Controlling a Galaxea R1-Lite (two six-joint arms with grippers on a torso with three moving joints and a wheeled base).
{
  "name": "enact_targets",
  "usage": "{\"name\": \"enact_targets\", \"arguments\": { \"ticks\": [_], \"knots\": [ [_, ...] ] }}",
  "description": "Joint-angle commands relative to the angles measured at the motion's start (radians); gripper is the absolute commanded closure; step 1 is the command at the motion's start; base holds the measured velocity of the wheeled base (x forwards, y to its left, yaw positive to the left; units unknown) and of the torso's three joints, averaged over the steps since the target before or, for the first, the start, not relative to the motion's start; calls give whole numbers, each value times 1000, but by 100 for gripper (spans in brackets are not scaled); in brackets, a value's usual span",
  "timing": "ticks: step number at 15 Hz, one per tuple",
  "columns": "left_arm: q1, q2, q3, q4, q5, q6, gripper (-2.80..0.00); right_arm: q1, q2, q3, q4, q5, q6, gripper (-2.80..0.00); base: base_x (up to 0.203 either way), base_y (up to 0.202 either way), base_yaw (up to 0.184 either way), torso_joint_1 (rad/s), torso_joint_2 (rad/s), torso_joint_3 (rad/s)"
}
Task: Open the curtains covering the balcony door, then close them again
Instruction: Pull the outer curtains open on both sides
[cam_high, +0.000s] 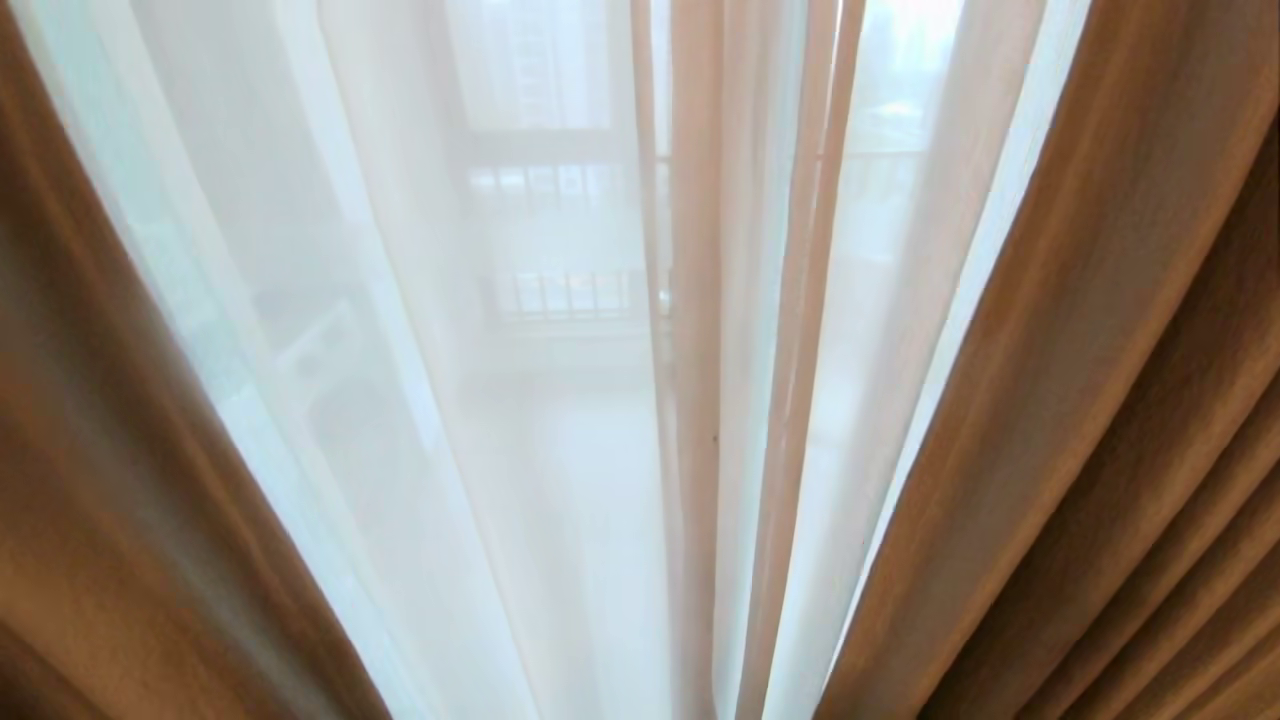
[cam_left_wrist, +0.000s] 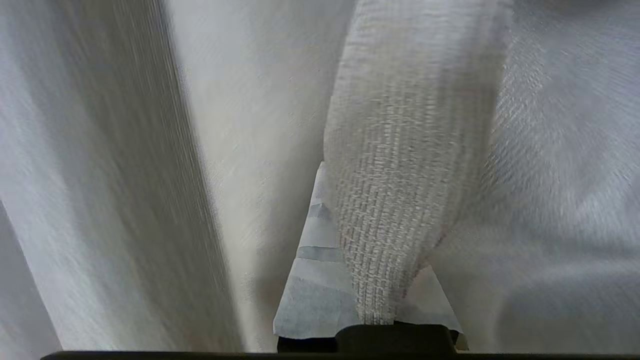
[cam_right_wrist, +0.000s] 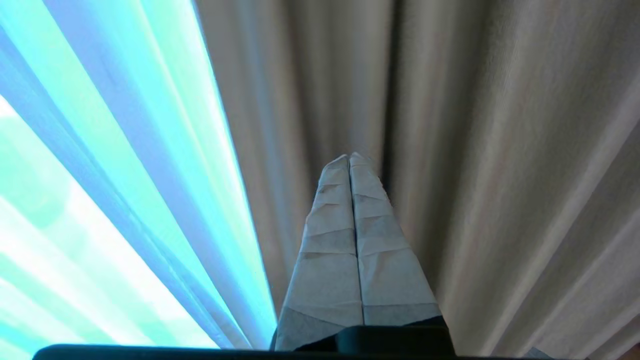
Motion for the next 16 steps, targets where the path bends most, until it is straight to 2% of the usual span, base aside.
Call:
{"name": "enact_targets", "arguments": {
  "ticks": [1,5,6,12,16],
  "knots": [
    [-36,-130,137,-9,-2,-1,0,0,1,0,0,0,0,0,0,0,0,0,0,0],
    [-64,-212,242,-25,-1,4,0,0,0,0,0,0,0,0,0,0,0,0,0,0],
    [-68,-229,263,-26,-1,4,-280,0,0,0,0,0,0,0,0,0,0,0,0,0],
    [-75,-397,462,-23,6,5,-280,0,2,0,0,0,0,0,0,0,0,0,0,0],
    [-75,-579,666,-13,55,3,-280,0,2,0,0,0,0,0,0,0,0,0,0,0]
  ]
}}
